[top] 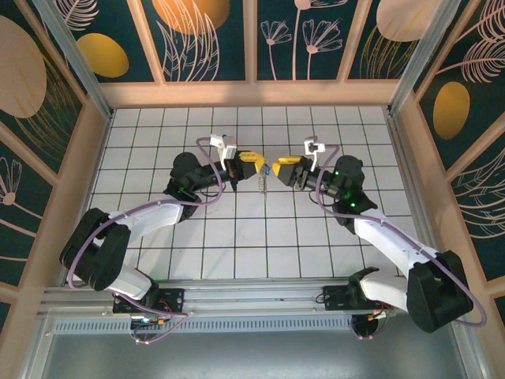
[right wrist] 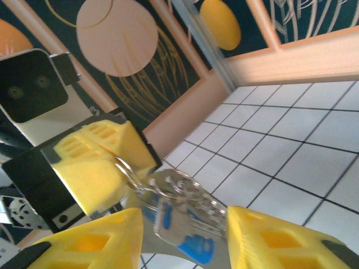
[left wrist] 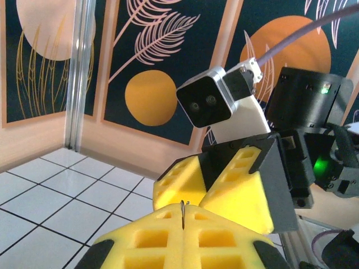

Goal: Put the keys on the keyring

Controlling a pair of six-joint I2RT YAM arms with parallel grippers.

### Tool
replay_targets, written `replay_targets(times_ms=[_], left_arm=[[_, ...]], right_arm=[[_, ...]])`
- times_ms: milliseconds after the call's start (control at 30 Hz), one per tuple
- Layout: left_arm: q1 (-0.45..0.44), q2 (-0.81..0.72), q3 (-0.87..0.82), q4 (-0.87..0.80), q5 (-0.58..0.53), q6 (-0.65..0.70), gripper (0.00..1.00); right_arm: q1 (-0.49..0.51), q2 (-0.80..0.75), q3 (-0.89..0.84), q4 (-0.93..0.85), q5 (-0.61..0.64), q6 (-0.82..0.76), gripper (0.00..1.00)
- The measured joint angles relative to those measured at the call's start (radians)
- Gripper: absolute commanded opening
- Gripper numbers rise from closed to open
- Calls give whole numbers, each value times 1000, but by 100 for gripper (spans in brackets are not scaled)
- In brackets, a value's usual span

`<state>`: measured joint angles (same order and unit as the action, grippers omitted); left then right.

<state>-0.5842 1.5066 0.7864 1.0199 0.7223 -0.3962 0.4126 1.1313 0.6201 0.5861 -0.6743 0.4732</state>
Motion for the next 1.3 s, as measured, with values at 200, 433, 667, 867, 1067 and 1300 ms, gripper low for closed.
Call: replay_targets(times_ms=[200,433,667,867,1067,1300], left_arm=[[0,29,23,24,-6,-79,0],[0,68,26,105,-9,-223,0],[0,107,26,229,-23,-386,0],[0,136,26,306,-26,-491,0],[0,165,33,369,-28,-555,0],[0,210,57,406,-28,-611,0]], right_arm=[[-39,-59,-10,-6,27,28,46],[-40,-67,-10,54,83,111,47],[-41,2,-10,187,113,211,56],[-41,64,2,276,143,293,56],[-40,106,10,366,150,357,56],[-30,145,10,436,121,378,56]])
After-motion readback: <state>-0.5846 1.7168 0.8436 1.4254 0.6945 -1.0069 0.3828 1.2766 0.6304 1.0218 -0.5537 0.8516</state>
